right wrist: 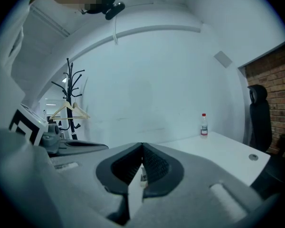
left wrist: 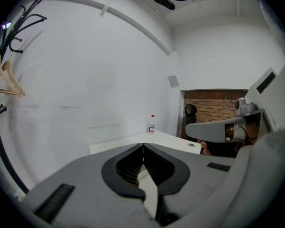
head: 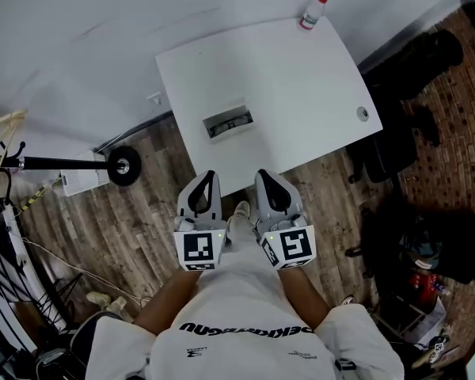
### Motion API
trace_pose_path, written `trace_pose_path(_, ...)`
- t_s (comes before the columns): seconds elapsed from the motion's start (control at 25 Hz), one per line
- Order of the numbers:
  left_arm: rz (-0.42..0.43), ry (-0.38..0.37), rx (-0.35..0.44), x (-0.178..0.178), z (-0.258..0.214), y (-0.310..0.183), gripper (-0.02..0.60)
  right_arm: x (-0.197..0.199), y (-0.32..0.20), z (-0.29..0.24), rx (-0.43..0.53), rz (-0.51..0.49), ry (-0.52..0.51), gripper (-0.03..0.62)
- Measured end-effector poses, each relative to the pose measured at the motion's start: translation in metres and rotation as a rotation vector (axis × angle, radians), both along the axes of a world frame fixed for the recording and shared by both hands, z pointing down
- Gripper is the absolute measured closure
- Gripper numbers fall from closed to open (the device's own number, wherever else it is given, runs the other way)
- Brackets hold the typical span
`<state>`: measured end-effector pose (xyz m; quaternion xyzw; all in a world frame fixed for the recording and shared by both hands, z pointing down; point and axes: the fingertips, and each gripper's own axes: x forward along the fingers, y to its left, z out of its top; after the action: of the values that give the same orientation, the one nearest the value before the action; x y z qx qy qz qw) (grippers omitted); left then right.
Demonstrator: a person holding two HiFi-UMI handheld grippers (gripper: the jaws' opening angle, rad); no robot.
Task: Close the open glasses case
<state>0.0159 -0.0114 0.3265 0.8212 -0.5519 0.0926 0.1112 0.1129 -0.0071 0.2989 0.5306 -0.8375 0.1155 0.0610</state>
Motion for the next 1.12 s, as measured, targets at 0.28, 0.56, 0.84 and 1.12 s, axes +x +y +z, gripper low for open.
trace_pose_path(0.28,-0.052,-0.018,-0.034,0.015,0.027,-0.036,0.583,0.014,-0.035,0.031,-0.04,-0.051,-0.02,0.592)
trace_pose_path(0.56,-0.093,-0.017,-0.046,0.004,0.046,-0.073,0.581,0.011,-0.05,0.065,-0.092,-0.075,0.006,0.592)
trace_pose_path(0.84,-0.099,0.034,-0.087,-0.013,0.068,-0.102,0.563,-0.006,-0.077,0.077,-0.08,-0.049,0.042,0.592)
trace_pose_path(1.12,-0.092,0.06,-0.136,-0.025,0.096,-0.119,0.538,-0.028,-0.088,0.099,-0.12,-0.035,0.027,0.592)
